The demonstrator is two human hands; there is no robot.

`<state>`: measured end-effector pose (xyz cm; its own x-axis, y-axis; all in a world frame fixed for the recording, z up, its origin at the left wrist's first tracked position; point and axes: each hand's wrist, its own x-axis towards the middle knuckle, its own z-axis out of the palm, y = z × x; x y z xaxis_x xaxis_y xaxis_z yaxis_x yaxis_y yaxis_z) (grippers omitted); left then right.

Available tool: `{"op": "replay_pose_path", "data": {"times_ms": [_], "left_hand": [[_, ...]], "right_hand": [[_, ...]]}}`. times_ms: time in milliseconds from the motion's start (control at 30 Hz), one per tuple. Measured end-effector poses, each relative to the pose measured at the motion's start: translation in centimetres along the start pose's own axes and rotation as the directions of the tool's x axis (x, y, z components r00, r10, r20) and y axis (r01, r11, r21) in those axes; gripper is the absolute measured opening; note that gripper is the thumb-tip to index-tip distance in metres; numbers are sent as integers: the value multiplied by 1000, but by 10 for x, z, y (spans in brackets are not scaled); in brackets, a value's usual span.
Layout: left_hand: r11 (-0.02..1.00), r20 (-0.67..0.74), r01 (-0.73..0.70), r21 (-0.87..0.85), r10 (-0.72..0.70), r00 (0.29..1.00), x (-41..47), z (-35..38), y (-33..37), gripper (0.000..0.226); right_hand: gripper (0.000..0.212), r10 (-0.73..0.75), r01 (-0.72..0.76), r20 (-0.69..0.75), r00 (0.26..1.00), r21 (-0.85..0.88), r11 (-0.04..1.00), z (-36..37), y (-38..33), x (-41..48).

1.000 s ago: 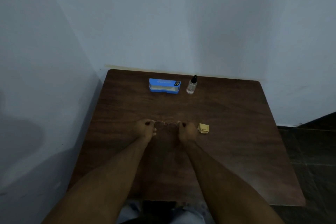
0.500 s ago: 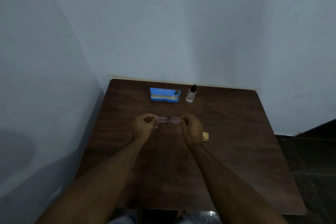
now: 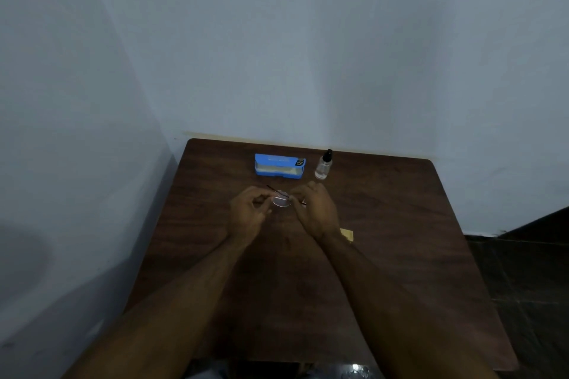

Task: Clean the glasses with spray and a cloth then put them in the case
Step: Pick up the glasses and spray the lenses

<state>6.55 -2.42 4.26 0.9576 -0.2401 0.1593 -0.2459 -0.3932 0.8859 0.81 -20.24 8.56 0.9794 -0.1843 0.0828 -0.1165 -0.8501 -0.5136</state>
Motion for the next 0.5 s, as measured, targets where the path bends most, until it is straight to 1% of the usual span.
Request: {"op": "replay_pose_path", "data": {"times_ms": [100, 167, 200, 300, 433, 500], "left_hand": [[1000, 2, 27, 12, -27, 1000, 1, -2, 0, 13], [998, 11, 58, 20, -58, 998, 3, -4, -2, 14], [998, 11, 61, 17, -62, 998, 3, -5, -2, 15], [999, 6, 36, -35, -35, 999, 5, -10, -2, 16], [996, -22, 43, -77, -45, 999, 8, -16, -11, 17], [996, -29, 62, -62, -64, 998, 9, -17, -15, 17]], "right_hand": [[19, -37, 41, 113, 993, -34, 999, -2, -3, 9], [14, -39, 41, 121, 992, -14, 999, 0, -3, 12], [10, -31, 29, 83, 996, 22, 999, 0, -3, 12], [4, 36, -19, -103, 994, 167, 986, 1, -3, 9], [10, 164, -73, -279, 946, 311, 948, -5, 0, 5], [12, 233, -94, -326, 916, 391, 916, -7, 6, 3]]}}
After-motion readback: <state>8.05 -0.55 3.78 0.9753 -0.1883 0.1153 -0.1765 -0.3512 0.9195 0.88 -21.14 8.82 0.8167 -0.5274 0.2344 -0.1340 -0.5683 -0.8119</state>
